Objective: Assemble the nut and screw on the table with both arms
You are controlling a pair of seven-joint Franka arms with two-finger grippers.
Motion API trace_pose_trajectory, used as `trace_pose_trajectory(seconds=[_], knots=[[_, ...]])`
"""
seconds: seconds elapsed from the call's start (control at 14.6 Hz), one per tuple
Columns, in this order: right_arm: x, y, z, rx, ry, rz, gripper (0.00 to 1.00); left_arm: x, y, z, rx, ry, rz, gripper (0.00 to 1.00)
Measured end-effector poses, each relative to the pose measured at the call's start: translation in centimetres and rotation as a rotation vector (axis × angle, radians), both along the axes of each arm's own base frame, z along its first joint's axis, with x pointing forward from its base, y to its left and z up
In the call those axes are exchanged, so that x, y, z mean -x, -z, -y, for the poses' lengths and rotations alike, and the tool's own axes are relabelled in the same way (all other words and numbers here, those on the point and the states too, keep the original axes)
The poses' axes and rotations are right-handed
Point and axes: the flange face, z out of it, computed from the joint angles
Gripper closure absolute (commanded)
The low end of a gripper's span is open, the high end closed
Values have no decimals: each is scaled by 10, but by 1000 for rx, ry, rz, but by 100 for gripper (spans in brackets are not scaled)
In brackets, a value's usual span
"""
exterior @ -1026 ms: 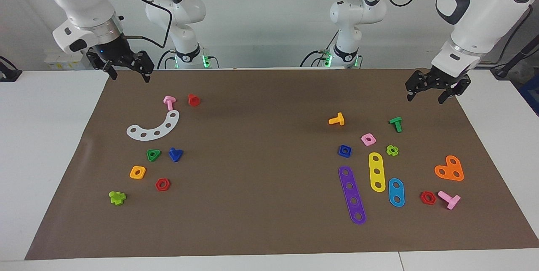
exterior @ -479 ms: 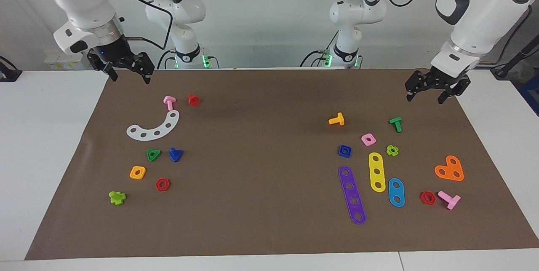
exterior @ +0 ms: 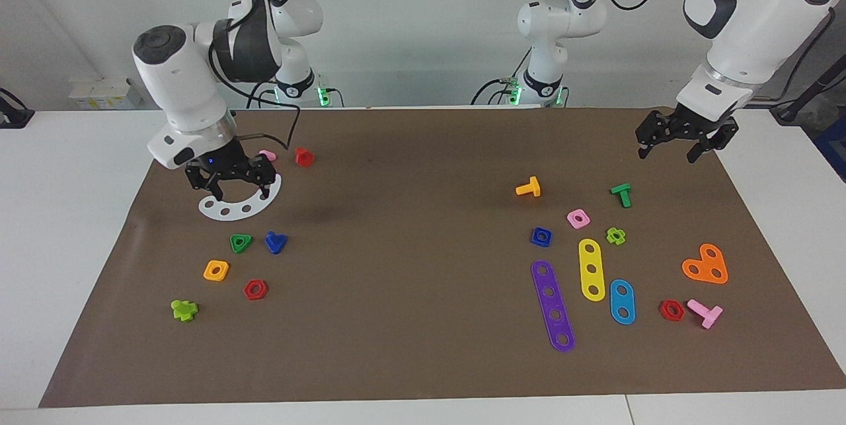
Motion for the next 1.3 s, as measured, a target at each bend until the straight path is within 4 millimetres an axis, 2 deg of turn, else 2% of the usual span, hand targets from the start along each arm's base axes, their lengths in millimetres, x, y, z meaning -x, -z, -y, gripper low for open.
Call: trace_pose_trajectory(seconds=[0.21,0.34,0.48,0.75,0.89,0.96,1.03,1.16,1.3], knots=[[-13,60,0,14,-87,3,0,-1,-1,-1,0,-1,6,0],[-14,79,0,16,-97,-8,0,-1,-1,-1,0,-1,14,0],[-15,88,-1,18,-105,-19,0,-2,-2,0,0,-1,19,0],[-13,101,-8,22,-165,-29,29,-2,-1,4,0,7,20,0],[-10,109,-9,24,-180,-21,37,-2,4,16,1,28,10,0],[-9,112,-9,24,-183,-24,45,-1,10,28,1,48,0,0],[-7,115,-9,24,-187,-29,49,-3,19,42,1,69,-11,0],[-6,121,-8,24,-197,-40,52,-11,43,63,1,97,-19,0],[-5,128,-8,25,-199,-53,54,-21,71,71,2,102,-16,0]])
